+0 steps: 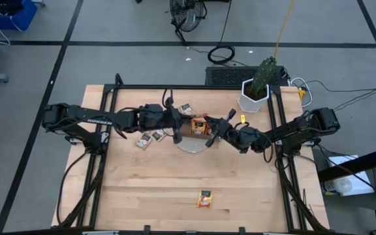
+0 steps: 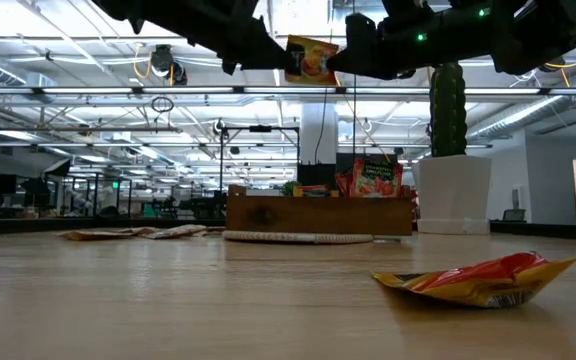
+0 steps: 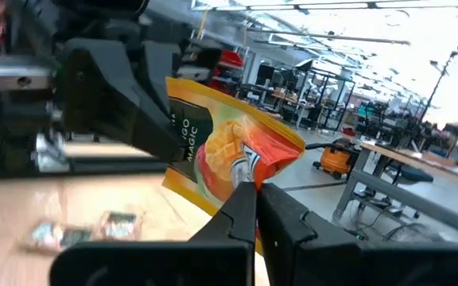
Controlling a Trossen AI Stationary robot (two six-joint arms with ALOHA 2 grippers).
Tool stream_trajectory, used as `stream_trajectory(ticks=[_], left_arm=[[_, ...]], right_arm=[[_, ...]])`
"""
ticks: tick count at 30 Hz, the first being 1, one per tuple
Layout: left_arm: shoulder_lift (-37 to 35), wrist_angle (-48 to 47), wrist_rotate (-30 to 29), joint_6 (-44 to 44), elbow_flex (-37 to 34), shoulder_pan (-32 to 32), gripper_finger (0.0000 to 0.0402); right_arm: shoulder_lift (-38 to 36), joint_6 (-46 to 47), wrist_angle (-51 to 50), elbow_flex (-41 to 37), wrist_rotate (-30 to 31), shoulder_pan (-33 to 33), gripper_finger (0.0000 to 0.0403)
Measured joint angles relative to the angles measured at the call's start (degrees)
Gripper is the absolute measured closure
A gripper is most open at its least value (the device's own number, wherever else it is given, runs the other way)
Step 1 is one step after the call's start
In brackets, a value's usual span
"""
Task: Pick & Place Tea
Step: Put the orange tea bag into the middle section of the wood organizer
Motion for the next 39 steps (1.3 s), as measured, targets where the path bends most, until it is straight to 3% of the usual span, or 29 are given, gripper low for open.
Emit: stream_trajectory(ticks=[3,6,11,16,21,30,39], left_arm=[[-0.79,-6.46,0.17,1.44,1.06,-0.07,0.0398],[-0.99,-20.74,-2.47,1.43,4.81,-0.04,0.0399],[1.37,-39.16,-4.73,3.64,15.85,-0.05,0.0400],[7.54,-50.70,-1.09,7.74,26.24,1.43,0.0400],[18.35,-64.40,0.63,9.05,36.88,3.36,0.0400],[31.75,-68.94,3.30,22.48,44.68,2.31,0.0401],[34.61,-66.86,2.45,24.38,47.08,2.48,0.0401]], right_arm=[[0.04,-3.55,-1.34,0.00,0.76,0.70,0.0401],[-0.12,-7.06,0.23,-0.01,6.62,1.80,0.0397],[-0.09,-9.93,0.68,0.00,9.57,3.52,0.0398],[-1.24,-17.78,3.10,-0.02,15.26,4.44,0.0402],[-6.84,-22.56,1.93,0.00,20.90,4.96,0.0403],[-16.99,-20.14,-2.98,-6.28,21.30,6.58,0.0403],[-23.54,-14.10,-2.88,-15.01,21.12,8.49,0.0403]])
